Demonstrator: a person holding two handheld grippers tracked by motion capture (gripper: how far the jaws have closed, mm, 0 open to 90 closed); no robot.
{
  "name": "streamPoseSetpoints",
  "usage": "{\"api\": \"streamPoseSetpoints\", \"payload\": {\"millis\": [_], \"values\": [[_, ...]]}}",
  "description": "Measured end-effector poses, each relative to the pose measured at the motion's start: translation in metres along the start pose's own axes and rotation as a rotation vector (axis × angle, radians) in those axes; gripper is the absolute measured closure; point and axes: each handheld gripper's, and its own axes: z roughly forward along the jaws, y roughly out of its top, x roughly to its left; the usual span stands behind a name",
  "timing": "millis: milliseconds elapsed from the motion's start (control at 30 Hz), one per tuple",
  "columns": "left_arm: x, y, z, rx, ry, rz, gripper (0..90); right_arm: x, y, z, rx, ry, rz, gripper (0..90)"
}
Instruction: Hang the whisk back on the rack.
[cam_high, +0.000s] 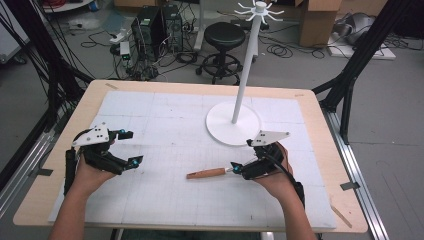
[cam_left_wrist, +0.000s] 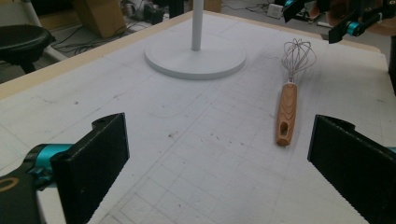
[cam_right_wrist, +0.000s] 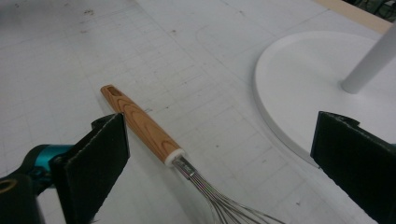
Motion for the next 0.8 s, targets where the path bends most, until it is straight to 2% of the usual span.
{"api": "streamPoseSetpoints", "payload": {"millis": [300,367,467,567,633,800], "values": [[-0.002,0.001,0.001,0.009,0.006,0.009,6.1,0.006,0.011,0.024,0.069,0.043,-0.032,3.2],[-0.002,0.001,0.001,0.011,0.005,0.008,6.1,0.008,0.014,0.033,0.099,0.064,-0.037,5.5],[-0.002,0.001,0.002,0.022,0.009,0.016,6.1,0.009,0.013,0.04,0.125,0.072,-0.047,6.0],[-0.003,0.001,0.004,0.025,0.006,0.018,6.0,0.01,0.012,0.049,0.169,0.095,-0.06,14.8],[-0.003,0.001,0.004,0.028,0.007,0.021,6.1,0.011,0.012,0.053,0.191,0.111,-0.074,16.0],[-0.003,0.001,0.005,0.033,0.009,0.023,6.0,0.016,0.014,0.065,0.249,0.153,-0.099,26.6]]}}
